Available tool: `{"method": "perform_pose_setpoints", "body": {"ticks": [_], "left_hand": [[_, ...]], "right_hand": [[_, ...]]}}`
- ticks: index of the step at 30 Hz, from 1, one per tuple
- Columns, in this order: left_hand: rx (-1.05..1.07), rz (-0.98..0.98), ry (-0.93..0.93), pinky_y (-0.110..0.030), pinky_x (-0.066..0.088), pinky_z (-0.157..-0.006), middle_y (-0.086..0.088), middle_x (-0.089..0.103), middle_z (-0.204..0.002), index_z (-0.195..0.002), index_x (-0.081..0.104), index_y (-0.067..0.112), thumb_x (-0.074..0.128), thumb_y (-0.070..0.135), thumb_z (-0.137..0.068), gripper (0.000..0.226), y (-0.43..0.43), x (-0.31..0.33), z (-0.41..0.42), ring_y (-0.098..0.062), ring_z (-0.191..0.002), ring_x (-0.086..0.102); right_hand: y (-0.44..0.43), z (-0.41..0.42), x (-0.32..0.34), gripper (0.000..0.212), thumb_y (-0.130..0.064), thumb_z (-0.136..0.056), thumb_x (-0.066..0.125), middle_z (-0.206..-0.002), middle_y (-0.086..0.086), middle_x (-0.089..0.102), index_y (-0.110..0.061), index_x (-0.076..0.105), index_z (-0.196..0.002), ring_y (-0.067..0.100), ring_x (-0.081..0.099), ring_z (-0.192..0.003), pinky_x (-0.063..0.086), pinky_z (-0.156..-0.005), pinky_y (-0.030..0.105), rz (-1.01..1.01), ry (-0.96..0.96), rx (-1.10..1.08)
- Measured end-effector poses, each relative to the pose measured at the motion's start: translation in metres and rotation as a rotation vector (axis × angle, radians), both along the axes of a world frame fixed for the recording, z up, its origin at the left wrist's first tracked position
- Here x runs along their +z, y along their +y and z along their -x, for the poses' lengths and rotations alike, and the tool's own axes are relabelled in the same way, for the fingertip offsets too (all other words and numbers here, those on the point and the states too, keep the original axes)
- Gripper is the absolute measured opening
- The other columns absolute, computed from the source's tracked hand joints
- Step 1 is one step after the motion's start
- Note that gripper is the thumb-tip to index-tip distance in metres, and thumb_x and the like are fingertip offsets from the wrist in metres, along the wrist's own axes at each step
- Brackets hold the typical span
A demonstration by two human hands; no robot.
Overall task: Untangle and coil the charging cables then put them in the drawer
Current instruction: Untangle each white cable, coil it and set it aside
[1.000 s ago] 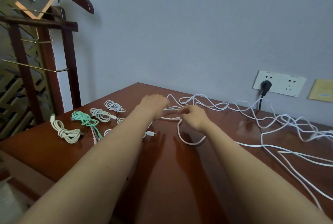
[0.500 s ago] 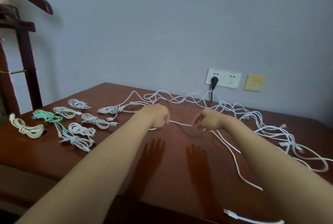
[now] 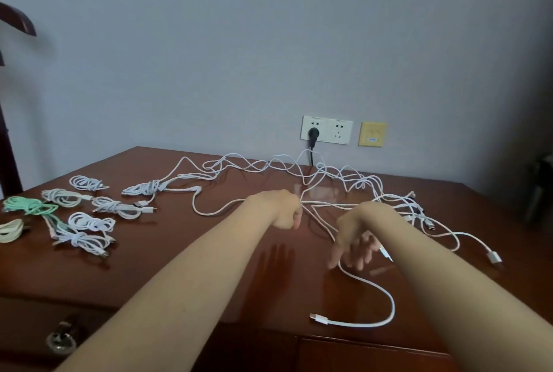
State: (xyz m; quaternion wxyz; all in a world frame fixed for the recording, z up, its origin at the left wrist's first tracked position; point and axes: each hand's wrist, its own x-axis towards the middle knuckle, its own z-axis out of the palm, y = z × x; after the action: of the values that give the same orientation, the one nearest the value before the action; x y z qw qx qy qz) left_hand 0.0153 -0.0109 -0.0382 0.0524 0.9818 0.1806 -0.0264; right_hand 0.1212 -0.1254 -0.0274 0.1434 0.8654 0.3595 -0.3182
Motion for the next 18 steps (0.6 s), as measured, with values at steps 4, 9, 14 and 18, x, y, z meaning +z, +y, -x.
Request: {"method": "perform_pose_setpoints", "body": {"ticks": [4,9,14,18], "left_hand": [[-0.026,0.035,0.038,-0.033,0.049,-0.090,-0.005,0.063,-0.113,-0.107,0.068,0.018,0.039,-0.002,-0.084,0.041,-0.008,-0.003,-0.005,-0.025,-0.105,0.058],[-0.059,0.227,0.082,-0.025,0.044,-0.077,-0.012,0.068,-0.109,-0.108,0.066,0.011,0.042,0.007,-0.091,0.030,-0.013,-0.008,-0.014,-0.018,-0.078,0.057],[0.013,0.508,0.057,-0.023,0.045,-0.065,-0.018,0.065,-0.113,-0.118,0.056,0.004,0.029,0.038,-0.101,0.047,-0.013,-0.021,-0.025,-0.026,-0.087,0.062],[0.016,0.663,-0.063,-0.018,0.045,-0.062,-0.021,0.064,-0.107,-0.098,0.054,0.010,0.044,0.027,-0.098,0.020,-0.002,-0.031,-0.026,-0.014,-0.070,0.060]], "right_hand": [[-0.002,-0.003,-0.014,0.021,-0.021,-0.086,0.064,-0.042,-0.004,0.057,-0.010,0.060,-0.068,0.006,0.045,-0.031,0.028,-0.034,0.009,-0.032,0.046,0.006],[-0.002,-0.007,-0.027,0.024,-0.008,-0.090,0.049,-0.036,0.000,0.051,-0.007,0.050,-0.065,0.007,0.039,-0.027,0.025,-0.034,0.008,-0.353,0.223,-0.090],[0.008,-0.021,-0.044,0.033,-0.014,-0.097,0.038,-0.037,-0.001,0.053,-0.005,0.052,-0.069,0.005,0.045,-0.028,0.034,-0.033,0.011,-0.906,0.476,-0.354],[0.020,-0.030,-0.047,0.025,-0.014,-0.099,0.035,-0.040,0.000,0.058,-0.005,0.053,-0.085,0.005,0.052,-0.031,0.039,-0.033,0.012,-1.228,0.619,-0.535]]}}
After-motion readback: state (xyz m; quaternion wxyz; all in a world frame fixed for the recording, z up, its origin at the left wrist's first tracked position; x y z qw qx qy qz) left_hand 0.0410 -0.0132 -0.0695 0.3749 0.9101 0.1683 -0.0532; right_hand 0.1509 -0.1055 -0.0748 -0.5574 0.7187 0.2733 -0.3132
